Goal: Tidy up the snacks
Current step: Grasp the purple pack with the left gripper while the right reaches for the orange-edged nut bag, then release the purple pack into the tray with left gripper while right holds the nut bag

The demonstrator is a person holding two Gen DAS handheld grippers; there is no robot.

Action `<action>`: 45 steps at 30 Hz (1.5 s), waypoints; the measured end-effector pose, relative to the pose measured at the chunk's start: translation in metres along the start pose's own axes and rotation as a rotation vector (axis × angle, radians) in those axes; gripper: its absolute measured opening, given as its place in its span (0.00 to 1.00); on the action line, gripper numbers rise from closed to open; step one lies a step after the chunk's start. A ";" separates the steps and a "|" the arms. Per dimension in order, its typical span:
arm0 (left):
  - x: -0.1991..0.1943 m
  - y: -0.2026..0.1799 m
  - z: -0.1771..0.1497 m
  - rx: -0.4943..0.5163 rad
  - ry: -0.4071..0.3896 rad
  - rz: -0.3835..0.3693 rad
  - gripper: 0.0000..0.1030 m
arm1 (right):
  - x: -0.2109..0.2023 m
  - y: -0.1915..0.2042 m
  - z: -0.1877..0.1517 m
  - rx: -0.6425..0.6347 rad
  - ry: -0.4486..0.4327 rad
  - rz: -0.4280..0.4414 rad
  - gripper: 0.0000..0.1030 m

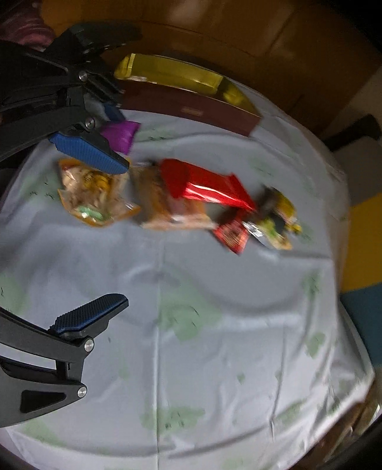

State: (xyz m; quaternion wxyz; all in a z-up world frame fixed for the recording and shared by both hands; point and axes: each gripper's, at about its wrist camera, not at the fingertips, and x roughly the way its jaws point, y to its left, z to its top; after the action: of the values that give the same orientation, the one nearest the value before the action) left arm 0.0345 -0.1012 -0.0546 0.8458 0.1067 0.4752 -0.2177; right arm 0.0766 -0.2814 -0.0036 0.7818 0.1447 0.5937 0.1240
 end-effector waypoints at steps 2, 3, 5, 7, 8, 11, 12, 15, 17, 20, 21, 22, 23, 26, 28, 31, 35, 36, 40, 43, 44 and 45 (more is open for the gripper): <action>0.000 0.000 0.000 -0.004 -0.008 -0.008 0.41 | 0.008 0.005 -0.004 -0.024 0.033 0.007 0.81; 0.000 0.002 0.000 -0.010 -0.012 -0.014 0.41 | 0.012 0.007 -0.006 -0.032 0.046 0.007 0.81; -0.001 0.002 -0.001 -0.019 -0.018 -0.022 0.41 | 0.021 0.013 -0.009 -0.056 0.081 0.001 0.77; -0.001 0.002 -0.001 -0.021 -0.023 -0.024 0.41 | 0.030 0.023 -0.013 -0.105 0.116 0.000 0.67; 0.000 0.003 0.000 -0.024 -0.025 -0.027 0.41 | 0.032 0.029 -0.014 -0.138 0.119 0.011 0.49; 0.000 0.006 0.000 -0.030 -0.026 -0.042 0.41 | 0.023 0.046 -0.019 -0.247 0.068 0.007 0.36; 0.000 0.006 0.000 -0.034 -0.026 -0.047 0.41 | 0.021 0.046 -0.019 -0.251 0.064 0.001 0.35; 0.000 0.007 0.000 -0.040 -0.028 -0.055 0.41 | 0.015 0.032 -0.015 -0.204 0.034 -0.037 0.35; 0.000 0.007 -0.001 -0.043 -0.029 -0.058 0.41 | 0.009 0.012 -0.011 -0.118 0.018 -0.046 0.35; -0.001 0.007 -0.001 -0.045 -0.031 -0.059 0.41 | 0.005 -0.013 -0.004 0.007 0.010 -0.128 0.50; -0.001 0.007 -0.002 -0.047 -0.033 -0.060 0.41 | 0.004 -0.022 -0.003 0.049 0.002 -0.159 0.62; -0.001 0.008 -0.002 -0.048 -0.034 -0.060 0.41 | 0.003 -0.026 -0.002 0.074 -0.006 -0.173 0.62; -0.001 0.007 -0.002 -0.048 -0.034 -0.060 0.41 | -0.001 -0.032 -0.001 0.098 -0.017 -0.181 0.63; -0.001 0.008 -0.002 -0.052 -0.036 -0.063 0.41 | -0.010 -0.041 0.000 0.159 -0.066 -0.161 0.81; -0.001 0.008 -0.002 -0.053 -0.037 -0.063 0.41 | -0.015 -0.042 0.001 0.176 -0.093 -0.117 0.87; -0.001 0.009 -0.002 -0.054 -0.036 -0.066 0.41 | -0.013 -0.035 0.001 0.152 -0.075 -0.067 0.99; -0.001 0.009 -0.002 -0.058 -0.036 -0.065 0.41 | 0.003 -0.017 -0.002 0.069 0.002 -0.060 0.99; -0.001 0.008 -0.001 -0.057 -0.036 -0.062 0.41 | 0.006 -0.012 -0.004 0.043 0.013 -0.067 0.99; -0.001 0.005 -0.001 -0.045 -0.038 -0.045 0.41 | 0.025 0.009 -0.010 -0.064 0.080 -0.103 0.85; -0.002 0.008 -0.001 -0.060 -0.045 -0.054 0.40 | 0.036 0.022 -0.014 -0.163 0.095 -0.182 0.52; -0.003 0.009 -0.001 -0.061 -0.044 -0.059 0.40 | 0.035 0.029 -0.016 -0.204 0.074 -0.197 0.49; -0.003 0.010 0.000 -0.063 -0.044 -0.062 0.39 | 0.035 0.032 -0.017 -0.221 0.068 -0.201 0.48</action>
State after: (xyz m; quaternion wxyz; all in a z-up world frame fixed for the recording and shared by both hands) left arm 0.0373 -0.0916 -0.0522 0.8518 0.0605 0.4663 -0.2310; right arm 0.0689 -0.2378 -0.0268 0.7808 -0.0068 0.6141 0.1148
